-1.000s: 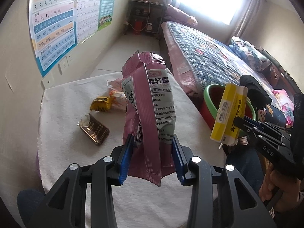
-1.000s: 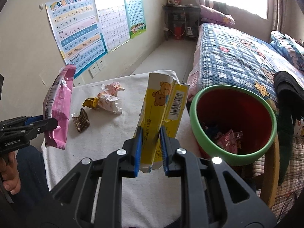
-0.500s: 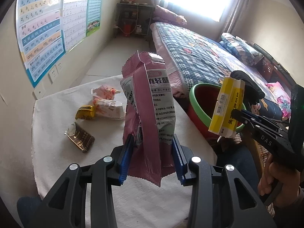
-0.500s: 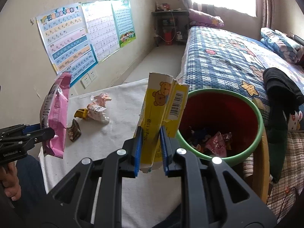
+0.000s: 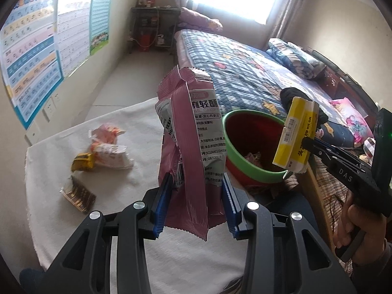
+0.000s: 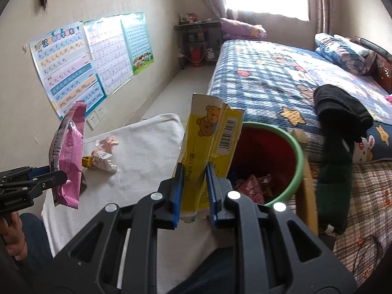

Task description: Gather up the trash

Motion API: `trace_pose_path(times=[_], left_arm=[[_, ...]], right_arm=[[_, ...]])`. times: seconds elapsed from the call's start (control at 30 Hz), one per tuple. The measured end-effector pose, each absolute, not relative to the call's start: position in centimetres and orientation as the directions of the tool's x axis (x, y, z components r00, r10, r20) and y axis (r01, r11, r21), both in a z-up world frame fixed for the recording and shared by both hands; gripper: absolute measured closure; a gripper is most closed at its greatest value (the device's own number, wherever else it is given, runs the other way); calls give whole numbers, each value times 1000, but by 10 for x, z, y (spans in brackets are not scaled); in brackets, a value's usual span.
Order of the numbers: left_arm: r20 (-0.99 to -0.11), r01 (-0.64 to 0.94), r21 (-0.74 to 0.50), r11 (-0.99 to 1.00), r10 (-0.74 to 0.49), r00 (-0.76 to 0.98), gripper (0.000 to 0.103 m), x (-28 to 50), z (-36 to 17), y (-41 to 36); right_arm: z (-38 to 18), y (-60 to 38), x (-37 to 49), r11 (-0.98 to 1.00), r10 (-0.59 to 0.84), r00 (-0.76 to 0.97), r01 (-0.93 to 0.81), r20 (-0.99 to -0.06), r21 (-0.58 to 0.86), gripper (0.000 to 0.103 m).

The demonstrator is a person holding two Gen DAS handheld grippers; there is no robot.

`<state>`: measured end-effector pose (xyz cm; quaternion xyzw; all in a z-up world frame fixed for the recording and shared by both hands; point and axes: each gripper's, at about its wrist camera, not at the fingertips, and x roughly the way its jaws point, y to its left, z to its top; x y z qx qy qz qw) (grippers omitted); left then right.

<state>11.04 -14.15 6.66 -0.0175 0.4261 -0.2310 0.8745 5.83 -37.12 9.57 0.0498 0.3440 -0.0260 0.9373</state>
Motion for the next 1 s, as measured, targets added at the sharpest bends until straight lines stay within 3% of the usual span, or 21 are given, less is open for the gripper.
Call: trace_pose_path(times=[0.53, 1.0], left_arm=[[-713, 506, -237, 829, -503, 489, 66, 134, 87, -212], [-720, 571, -244, 784, -541, 435, 66, 166, 89, -277]], right_arm=[[118, -422, 61, 986, -87, 787, 154, -610, 59, 84], [111, -456, 77, 979, -106, 767, 191, -633, 68, 84]])
